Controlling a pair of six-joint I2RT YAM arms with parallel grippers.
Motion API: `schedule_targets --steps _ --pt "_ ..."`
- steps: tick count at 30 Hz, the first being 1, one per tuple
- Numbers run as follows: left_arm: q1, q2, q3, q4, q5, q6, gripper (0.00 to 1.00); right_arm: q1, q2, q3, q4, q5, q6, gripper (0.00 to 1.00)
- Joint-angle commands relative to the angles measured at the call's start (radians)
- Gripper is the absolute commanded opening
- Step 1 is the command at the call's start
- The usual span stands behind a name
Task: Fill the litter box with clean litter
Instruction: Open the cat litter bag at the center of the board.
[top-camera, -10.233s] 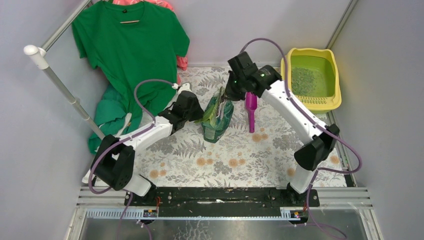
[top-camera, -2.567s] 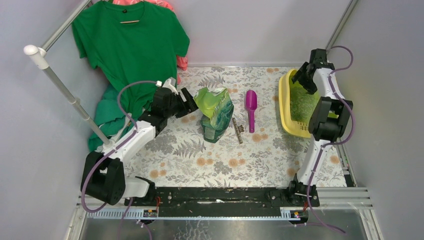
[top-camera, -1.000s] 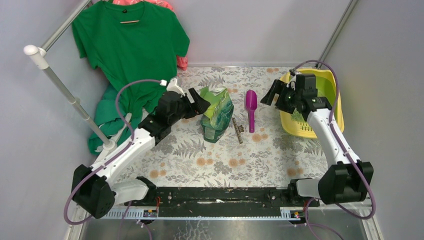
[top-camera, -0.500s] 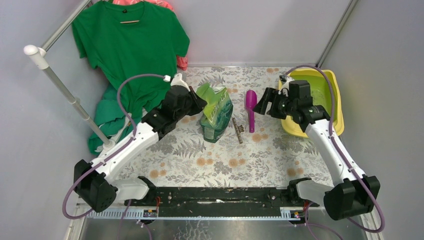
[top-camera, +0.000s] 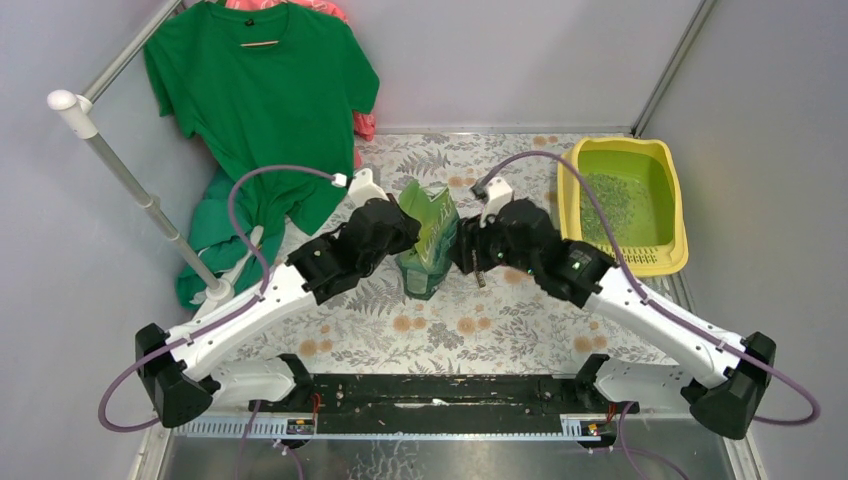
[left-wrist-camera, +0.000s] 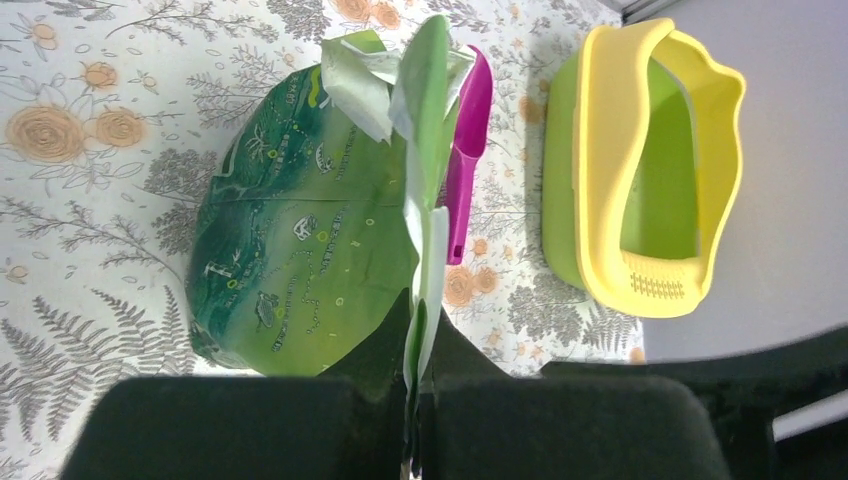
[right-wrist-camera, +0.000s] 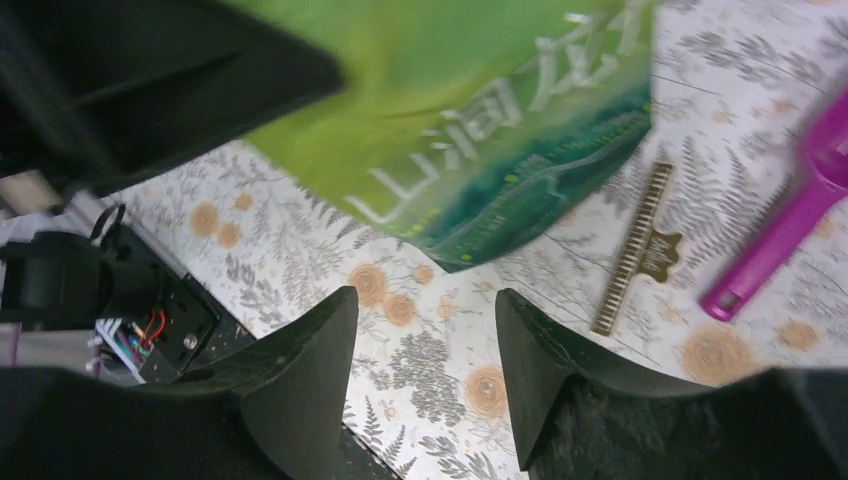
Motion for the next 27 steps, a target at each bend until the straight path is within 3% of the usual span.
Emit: schedule_targets --steps 1,8,12,21,24,26,27 --pt "-0.063 -0.001 0.157 -0.008 -0.118 -0.02 0.0 0.217 0.026 -0.012 0.161 0.303 -0.079 0.6" --pt "-0.14 0.042 0.304 -0.143 -0.239 0.015 0.0 0.367 0.083 -0.054 0.275 0.512 -0.073 0.62" --pt "-0.163 0.053 0.344 -0.176 -0.26 0.022 0.0 0.418 0.086 -0.118 0.416 0.625 -0.066 0.72" --pt "-0.17 0.046 0.361 -0.186 -0.273 0.028 0.0 0.515 0.123 -0.248 0.798 0.703 -0.123 0.89" --pt "-0.171 0.043 0.366 -0.184 -0.259 0.027 0.0 0.518 0.182 -0.204 0.769 0.795 -0.083 0.91" --pt "-0.172 0.04 0.367 -0.185 -0.254 0.026 0.0 0.518 0.234 -0.162 0.73 0.86 -0.063 0.87" --pt "-0.172 0.038 0.366 -0.185 -0.252 0.027 0.0 0.519 0.257 -0.139 0.698 0.885 -0.047 0.73"
